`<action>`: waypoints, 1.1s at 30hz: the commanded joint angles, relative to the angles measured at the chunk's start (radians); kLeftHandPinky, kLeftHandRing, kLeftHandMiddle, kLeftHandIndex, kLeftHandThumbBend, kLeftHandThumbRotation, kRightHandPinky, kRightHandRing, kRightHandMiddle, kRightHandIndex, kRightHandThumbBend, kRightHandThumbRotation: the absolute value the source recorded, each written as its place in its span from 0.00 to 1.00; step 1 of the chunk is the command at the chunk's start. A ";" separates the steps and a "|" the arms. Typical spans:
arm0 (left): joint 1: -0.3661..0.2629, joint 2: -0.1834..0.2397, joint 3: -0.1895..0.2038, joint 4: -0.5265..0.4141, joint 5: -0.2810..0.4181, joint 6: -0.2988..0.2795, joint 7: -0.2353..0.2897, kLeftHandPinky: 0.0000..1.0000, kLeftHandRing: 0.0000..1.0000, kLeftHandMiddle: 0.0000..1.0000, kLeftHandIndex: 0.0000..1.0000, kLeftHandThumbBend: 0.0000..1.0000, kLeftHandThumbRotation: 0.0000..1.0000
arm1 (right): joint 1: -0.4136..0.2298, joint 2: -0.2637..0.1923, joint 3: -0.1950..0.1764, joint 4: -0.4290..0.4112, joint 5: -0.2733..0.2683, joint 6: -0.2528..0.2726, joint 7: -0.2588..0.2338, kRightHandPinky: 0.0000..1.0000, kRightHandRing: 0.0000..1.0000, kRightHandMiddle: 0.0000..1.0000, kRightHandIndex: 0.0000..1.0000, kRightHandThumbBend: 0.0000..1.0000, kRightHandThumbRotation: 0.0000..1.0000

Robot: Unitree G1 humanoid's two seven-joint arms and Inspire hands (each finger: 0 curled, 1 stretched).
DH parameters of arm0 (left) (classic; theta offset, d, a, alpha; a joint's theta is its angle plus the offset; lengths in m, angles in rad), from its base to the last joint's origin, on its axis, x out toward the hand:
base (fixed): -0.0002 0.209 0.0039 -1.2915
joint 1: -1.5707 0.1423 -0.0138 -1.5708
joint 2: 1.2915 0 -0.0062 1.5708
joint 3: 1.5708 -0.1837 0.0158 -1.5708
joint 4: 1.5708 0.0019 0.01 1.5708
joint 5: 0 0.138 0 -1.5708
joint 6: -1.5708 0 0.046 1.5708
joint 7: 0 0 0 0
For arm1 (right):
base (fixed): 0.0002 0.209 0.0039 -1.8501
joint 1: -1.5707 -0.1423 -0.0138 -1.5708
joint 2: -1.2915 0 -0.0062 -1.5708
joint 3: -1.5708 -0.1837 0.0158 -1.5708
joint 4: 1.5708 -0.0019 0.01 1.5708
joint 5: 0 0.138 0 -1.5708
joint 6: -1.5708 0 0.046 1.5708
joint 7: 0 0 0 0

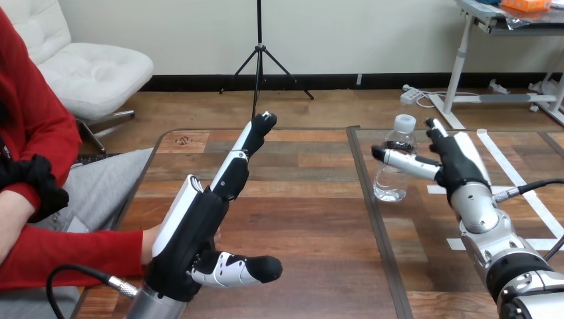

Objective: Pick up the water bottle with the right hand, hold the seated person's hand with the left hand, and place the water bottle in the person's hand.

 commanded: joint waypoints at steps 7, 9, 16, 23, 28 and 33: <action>-0.026 0.011 0.001 -0.030 -0.034 0.015 -0.009 1.00 1.00 1.00 1.00 1.00 0.74 | -0.042 -0.048 0.000 -0.034 0.000 -0.108 -0.054 0.90 1.00 1.00 1.00 1.00 0.53; -0.026 0.010 0.002 -0.028 -0.037 0.015 -0.012 1.00 1.00 1.00 1.00 1.00 0.74 | -0.039 -0.052 0.005 -0.036 -0.005 -0.121 -0.063 0.92 1.00 1.00 1.00 1.00 0.53; -0.034 0.004 0.005 -0.017 -0.033 0.007 -0.013 1.00 1.00 1.00 1.00 1.00 0.74 | -0.033 -0.063 0.018 -0.042 -0.020 -0.153 -0.078 0.95 1.00 1.00 1.00 1.00 0.56; -0.035 -0.002 0.012 -0.015 -0.013 0.002 -0.002 1.00 1.00 1.00 1.00 1.00 0.75 | -0.030 -0.075 0.040 -0.052 -0.044 -0.187 -0.105 0.99 1.00 1.00 1.00 1.00 0.58; -0.039 -0.001 0.007 -0.010 -0.017 -0.001 -0.007 1.00 1.00 1.00 1.00 1.00 0.76 | -0.030 -0.082 0.047 -0.057 -0.053 -0.221 -0.115 1.00 1.00 1.00 1.00 1.00 0.58; -0.041 -0.003 0.002 -0.007 -0.024 0.000 -0.011 1.00 1.00 1.00 1.00 1.00 0.76 | -0.036 -0.090 0.056 -0.062 -0.062 -0.234 -0.128 1.00 1.00 1.00 1.00 1.00 0.58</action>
